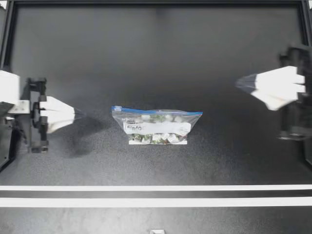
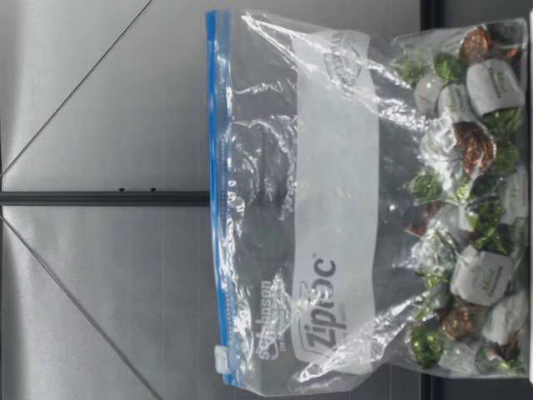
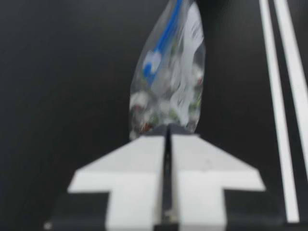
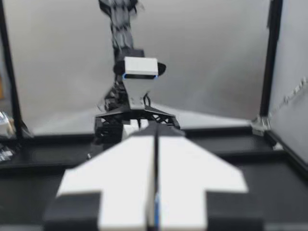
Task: Slide open the ziploc bag.
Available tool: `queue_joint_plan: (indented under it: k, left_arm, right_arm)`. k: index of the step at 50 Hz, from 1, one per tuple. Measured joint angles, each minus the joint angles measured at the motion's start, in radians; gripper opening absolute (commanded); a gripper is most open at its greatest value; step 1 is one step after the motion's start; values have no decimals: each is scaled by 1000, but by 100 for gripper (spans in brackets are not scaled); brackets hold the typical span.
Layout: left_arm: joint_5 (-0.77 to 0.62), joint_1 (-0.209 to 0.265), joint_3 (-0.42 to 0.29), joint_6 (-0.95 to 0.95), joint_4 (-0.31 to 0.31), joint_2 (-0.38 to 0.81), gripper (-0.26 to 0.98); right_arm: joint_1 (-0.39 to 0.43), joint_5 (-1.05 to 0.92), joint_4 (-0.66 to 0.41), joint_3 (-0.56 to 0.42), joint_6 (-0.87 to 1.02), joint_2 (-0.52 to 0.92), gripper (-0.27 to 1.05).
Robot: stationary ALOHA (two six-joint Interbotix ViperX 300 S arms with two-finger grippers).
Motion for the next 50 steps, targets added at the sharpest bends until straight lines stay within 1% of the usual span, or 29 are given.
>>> queue_joint_plan:
  k: [2,6,7,10,12,15,18,22,26,27,38,43,47,50]
  left_arm:
    - [-11,0,-2,0,-3,37,3]
    - [-21,0,-18,0,-5,84,18]
    - [-23,0,-25,0,-5,92,24]
    - [-26,0,-46,0,-5,117,35]
    - [-26,0,-60,0,-5,129,43]
    - [-31,0,-80,0,-5,150,50]
    - [-38,0,-94,0,-5,172,49]
    - [-64,0,-104,-3,-5,209,48]
    - [-98,0,-114,-18,-5,244,48]
    - [-107,0,-115,-25,-6,252,48]
    - [-184,0,-132,-71,-6,322,48]
    - [-202,-8,-141,-75,-6,342,47]
    - [-212,-12,-152,-77,-6,351,41]
    - [-215,-14,-156,-77,-6,356,35]
  right_arm:
    - [-3,0,0,-17,-2,34,-16]
    - [-12,0,0,-60,2,107,-13]
    - [-14,0,0,-72,0,126,-11]
    - [-21,11,0,-109,0,183,-7]
    - [-28,21,0,-135,-3,222,-2]
    - [-35,38,0,-173,-6,273,8]
    - [-44,58,0,-215,-6,328,18]
    - [-48,75,0,-268,-8,399,36]
    - [-49,84,-2,-324,-9,466,48]
    - [-49,87,0,-341,-9,486,50]
    - [-49,150,-6,-476,-9,634,51]
    - [-51,190,-15,-518,-9,683,51]
    - [-49,219,-18,-545,-9,715,51]
    - [-49,239,-17,-561,-9,732,51]
